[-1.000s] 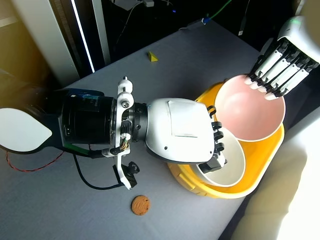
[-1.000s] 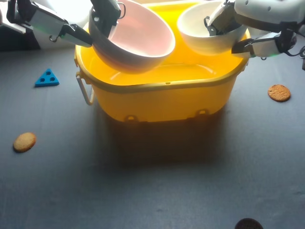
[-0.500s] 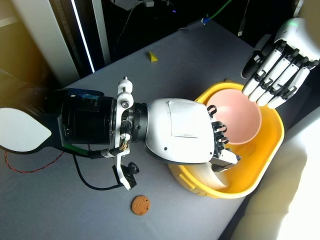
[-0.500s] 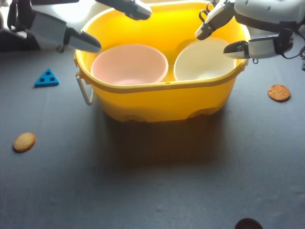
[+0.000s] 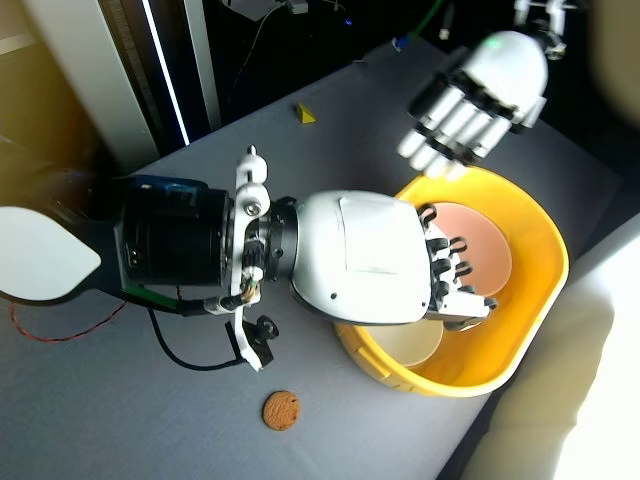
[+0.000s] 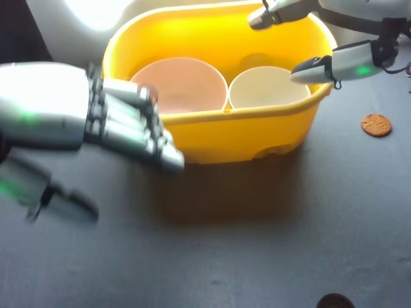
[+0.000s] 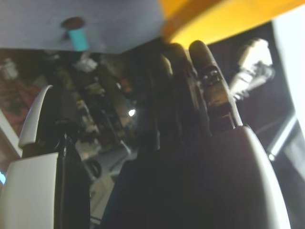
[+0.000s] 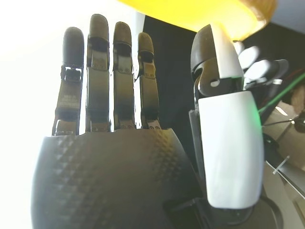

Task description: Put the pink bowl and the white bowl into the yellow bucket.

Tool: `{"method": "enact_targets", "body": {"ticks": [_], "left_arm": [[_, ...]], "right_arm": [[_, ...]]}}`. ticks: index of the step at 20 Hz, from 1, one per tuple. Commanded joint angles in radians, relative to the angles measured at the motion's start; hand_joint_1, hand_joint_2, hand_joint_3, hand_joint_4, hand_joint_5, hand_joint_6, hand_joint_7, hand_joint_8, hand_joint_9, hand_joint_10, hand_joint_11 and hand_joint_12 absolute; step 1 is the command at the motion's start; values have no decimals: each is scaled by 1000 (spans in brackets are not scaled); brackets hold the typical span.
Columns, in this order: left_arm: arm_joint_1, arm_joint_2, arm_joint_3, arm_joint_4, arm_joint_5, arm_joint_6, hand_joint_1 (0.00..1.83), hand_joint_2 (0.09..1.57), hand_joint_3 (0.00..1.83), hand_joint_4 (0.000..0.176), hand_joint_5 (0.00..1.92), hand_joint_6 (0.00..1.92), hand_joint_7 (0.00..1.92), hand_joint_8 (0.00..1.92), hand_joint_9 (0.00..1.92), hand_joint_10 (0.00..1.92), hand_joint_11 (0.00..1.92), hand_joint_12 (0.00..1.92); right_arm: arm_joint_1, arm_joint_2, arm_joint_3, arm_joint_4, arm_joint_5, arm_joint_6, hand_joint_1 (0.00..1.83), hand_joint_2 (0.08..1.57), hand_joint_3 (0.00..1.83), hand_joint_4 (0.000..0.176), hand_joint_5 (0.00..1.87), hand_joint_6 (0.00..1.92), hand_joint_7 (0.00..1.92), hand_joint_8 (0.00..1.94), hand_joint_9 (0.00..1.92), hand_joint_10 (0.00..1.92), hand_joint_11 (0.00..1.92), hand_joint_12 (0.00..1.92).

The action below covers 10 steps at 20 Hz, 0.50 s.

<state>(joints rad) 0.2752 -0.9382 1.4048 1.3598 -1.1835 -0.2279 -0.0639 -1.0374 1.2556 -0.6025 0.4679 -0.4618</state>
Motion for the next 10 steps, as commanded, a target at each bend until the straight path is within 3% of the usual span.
{"method": "enact_targets", "body": {"ticks": [1, 3, 5, 6, 9, 10], "left_arm": [[8, 24, -22, -67, -50, 11, 265, 1184, 0, 0, 198, 2, 268, 2, 268, 2, 0, 737], [52, 71, -101, -68, -29, 39, 242, 1172, 0, 0, 206, 7, 286, 7, 284, 7, 0, 748], [83, 110, -179, -72, -17, 53, 217, 1180, 1, 0, 203, 1, 261, 2, 241, 4, 0, 608], [96, 133, -219, -90, -9, 69, 148, 1195, 4, 0, 153, 1, 211, 2, 188, 1, 0, 462], [100, 160, -280, -121, 11, 83, 38, 1180, 0, 0, 190, 4, 245, 3, 216, 4, 0, 483], [102, 169, -304, -123, 19, 85, 1, 1150, 0, 0, 160, 4, 201, 3, 179, 4, 0, 372]], "right_arm": [[20, 16, -12, 25, 65, 1, 717, 1060, 0, 0, 334, 0, 425, 0, 420, 0, 0, 1120], [24, 44, -67, 24, 46, -8, 684, 1059, 0, 0, 305, 0, 392, 0, 387, 0, 0, 1052], [22, 79, -127, 24, 30, -19, 592, 1074, 3, 0, 303, 3, 347, 0, 329, 0, 0, 962], [19, 93, -151, 24, 30, -31, 529, 1051, 0, 0, 244, 0, 269, 0, 251, 0, 0, 823], [18, 118, -189, 29, 20, -32, 494, 1009, 0, 0, 235, 0, 256, 0, 236, 0, 0, 772], [10, 132, -209, 35, 7, -31, 338, 995, 0, 0, 215, 0, 220, 0, 181, 0, 0, 618]]}}
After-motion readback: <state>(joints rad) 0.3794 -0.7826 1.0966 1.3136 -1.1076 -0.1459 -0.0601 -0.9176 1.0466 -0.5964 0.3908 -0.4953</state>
